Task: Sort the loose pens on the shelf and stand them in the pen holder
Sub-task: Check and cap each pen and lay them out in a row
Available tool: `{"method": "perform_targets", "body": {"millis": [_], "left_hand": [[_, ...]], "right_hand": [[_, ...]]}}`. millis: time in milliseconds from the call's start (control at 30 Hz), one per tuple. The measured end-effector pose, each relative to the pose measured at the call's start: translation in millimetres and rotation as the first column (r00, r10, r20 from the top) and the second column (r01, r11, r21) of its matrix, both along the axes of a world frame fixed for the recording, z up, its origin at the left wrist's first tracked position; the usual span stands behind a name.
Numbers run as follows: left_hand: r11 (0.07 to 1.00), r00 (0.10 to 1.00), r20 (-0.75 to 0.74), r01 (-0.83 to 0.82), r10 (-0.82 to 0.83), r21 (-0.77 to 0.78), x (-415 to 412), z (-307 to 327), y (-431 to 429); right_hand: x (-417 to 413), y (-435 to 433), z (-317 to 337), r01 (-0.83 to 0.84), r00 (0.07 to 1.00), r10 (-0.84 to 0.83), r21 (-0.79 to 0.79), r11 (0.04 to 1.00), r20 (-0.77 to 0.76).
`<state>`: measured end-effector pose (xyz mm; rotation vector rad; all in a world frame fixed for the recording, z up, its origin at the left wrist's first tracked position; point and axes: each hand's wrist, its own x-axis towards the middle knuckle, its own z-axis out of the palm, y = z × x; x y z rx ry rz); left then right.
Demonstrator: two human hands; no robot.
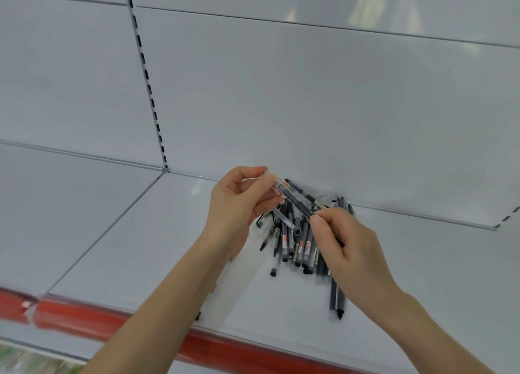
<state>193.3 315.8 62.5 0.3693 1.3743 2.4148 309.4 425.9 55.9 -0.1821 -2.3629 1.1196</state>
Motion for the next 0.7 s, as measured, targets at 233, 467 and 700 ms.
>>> {"method": "perform_targets", "body": {"millis": [233, 467, 700], "left_hand": [[0.987, 0.998, 0.015, -0.059, 0.062, -0.153, -26.9, -12.5, -19.2], [0.708, 0.924, -0.369, -0.326, 0.099, -0.627, -57.1, -33.0, -46.9], [0.45, 0.847, -0.515, -0.414, -0.127, -0.792, -57.3, -47.9, -49.5]], "right_hand": [[-25.8, 12.8, -1.4, -0.099, 0.965, 0.111, -0.059, 0.993, 0.239], [-69.7, 30.4, -11.2, -0.037, 0.962, -0.055, 0.328, 0.944, 0.266], [-93.4, 24.7, -24.7, -0.1, 0.912, -0.122, 0.5, 0.86, 0.392]]}}
